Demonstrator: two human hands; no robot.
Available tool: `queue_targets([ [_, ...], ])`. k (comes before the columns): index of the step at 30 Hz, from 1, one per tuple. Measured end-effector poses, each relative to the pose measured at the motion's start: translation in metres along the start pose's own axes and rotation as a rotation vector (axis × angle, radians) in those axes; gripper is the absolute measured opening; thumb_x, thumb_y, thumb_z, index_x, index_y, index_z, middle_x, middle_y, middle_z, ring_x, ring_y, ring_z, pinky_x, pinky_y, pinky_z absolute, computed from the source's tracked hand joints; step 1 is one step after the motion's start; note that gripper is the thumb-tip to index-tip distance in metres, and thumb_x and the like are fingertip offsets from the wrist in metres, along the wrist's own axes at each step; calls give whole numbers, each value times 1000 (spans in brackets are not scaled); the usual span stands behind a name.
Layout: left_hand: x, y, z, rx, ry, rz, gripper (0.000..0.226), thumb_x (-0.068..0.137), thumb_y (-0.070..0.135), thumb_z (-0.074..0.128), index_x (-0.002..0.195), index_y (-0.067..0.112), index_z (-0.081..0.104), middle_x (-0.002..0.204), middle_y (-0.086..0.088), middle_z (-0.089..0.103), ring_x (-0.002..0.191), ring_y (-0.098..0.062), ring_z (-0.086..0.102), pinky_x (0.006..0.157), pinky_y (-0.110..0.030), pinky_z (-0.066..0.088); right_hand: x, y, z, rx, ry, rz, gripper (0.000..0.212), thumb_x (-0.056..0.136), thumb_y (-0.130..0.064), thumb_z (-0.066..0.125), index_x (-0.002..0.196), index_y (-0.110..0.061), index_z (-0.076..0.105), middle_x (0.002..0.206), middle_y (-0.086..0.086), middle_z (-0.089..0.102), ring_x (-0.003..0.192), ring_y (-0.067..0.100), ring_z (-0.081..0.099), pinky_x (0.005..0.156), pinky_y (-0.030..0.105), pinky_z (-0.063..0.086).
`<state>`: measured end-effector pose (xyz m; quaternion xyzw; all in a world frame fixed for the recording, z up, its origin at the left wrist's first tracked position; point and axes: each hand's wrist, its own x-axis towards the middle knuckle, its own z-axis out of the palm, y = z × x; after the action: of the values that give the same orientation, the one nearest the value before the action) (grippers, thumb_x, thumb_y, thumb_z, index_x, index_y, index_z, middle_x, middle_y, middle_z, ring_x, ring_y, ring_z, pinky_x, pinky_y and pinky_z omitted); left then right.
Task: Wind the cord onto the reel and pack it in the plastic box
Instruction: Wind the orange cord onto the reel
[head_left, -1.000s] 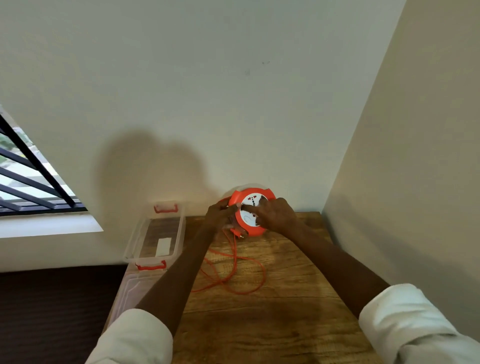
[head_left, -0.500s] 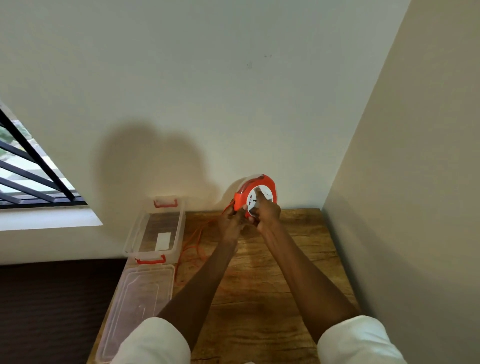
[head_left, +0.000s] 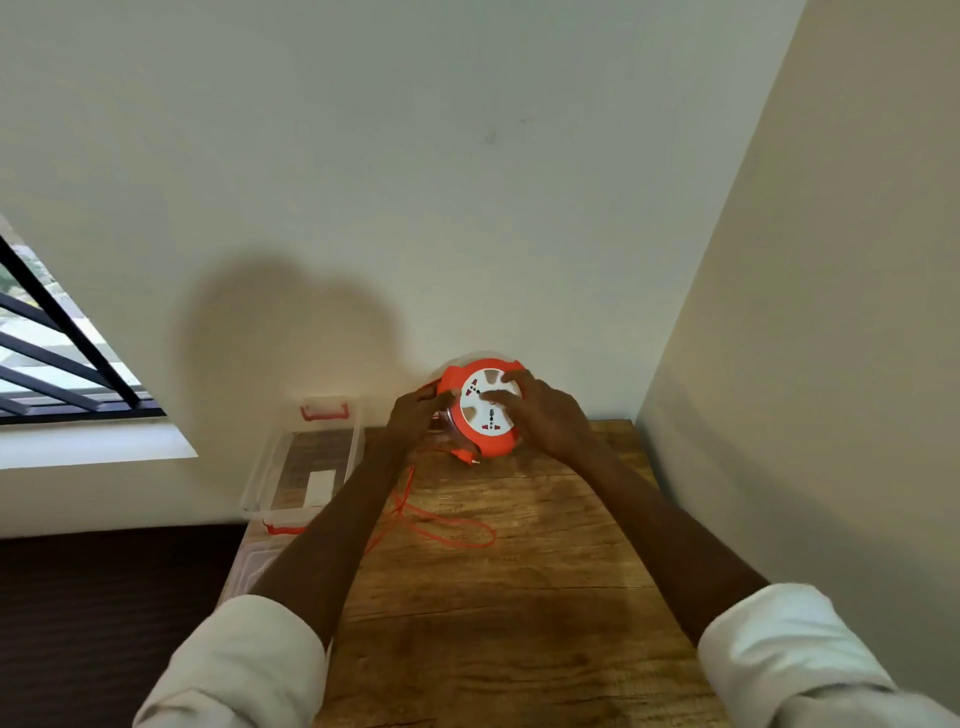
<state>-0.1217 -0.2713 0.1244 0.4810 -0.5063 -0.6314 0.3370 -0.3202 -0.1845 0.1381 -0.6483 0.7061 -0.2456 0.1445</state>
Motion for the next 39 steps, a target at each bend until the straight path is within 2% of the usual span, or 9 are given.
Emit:
queue_targets([
  [3, 3, 0, -4, 61, -61, -40, 34, 90, 19, 72, 123, 12, 67, 117, -14, 70, 93, -29, 68, 82, -44, 60, 5, 4, 0, -221, -119, -170, 68, 81, -81, 50, 140, -46, 44, 135, -8, 59, 114, 20, 59, 81, 28, 44],
  [5, 3, -4, -6, 76, -100, -62, 36, 88, 19, 73, 123, 13, 67, 116, -14, 71, 96, -31, 70, 87, -50, 58, 4, 10, -1, -423, -230, -275, 60, 88, -66, 57, 144, -50, 39, 148, -6, 49, 128, 25, 54, 91, 30, 47],
  [8, -1, -10, -5, 117, -106, -54, 43, 86, 23, 77, 126, 14, 67, 116, -11, 73, 98, -32, 72, 79, -49, 62, -2, 14, -1, -704, -301, -518, 75, 93, -35, 69, 152, -47, 25, 161, 7, 32, 130, 35, 51, 102, 42, 51],
  [12, -7, -18, -2, 52, -82, -82, 43, 88, 22, 75, 127, 9, 66, 111, -10, 73, 88, -26, 73, 60, -33, 62, -8, 7, 2, -748, -250, -571, 79, 88, -29, 75, 153, -38, 30, 158, 16, 36, 118, 40, 59, 94, 46, 54],
  [16, -9, -18, 5, 42, -81, -98, 43, 88, 25, 74, 129, 15, 64, 109, -5, 72, 85, -21, 72, 55, -29, 60, -4, 9, 3, -844, -230, -571, 83, 77, -28, 86, 148, -34, 42, 146, 22, 48, 114, 43, 63, 86, 50, 57],
  [19, -10, -20, 9, 9, -71, -72, 43, 88, 28, 74, 129, 18, 63, 118, -7, 71, 92, -24, 72, 57, -29, 61, -1, 14, 5, -853, -195, -535, 84, 71, -33, 89, 144, -35, 48, 139, 21, 56, 108, 42, 66, 80, 48, 59],
  [24, -16, -33, 22, -99, -20, -13, 45, 88, 34, 73, 128, 17, 64, 117, -7, 73, 98, -26, 73, 70, -36, 63, 1, 10, 15, -737, -117, -356, 73, 86, -35, 77, 149, -34, 41, 136, 18, 58, 99, 38, 70, 75, 44, 59],
  [33, -25, -53, 44, -224, 84, 58, 46, 92, 33, 69, 135, 18, 60, 122, -5, 71, 106, -25, 71, 86, -49, 59, -5, 8, 40, -425, -37, -16, 61, 99, -53, 47, 155, -43, 23, 147, 7, 53, 118, 30, 61, 93, 39, 49],
  [39, -33, -59, 61, -297, 183, 106, 30, 94, 23, 67, 124, 18, 67, 113, -2, 74, 103, -22, 72, 86, -44, 61, -3, -9, 44, -106, 91, 251, 67, 90, -61, 58, 149, -36, 37, 142, 8, 58, 123, 32, 58, 101, 45, 47],
])
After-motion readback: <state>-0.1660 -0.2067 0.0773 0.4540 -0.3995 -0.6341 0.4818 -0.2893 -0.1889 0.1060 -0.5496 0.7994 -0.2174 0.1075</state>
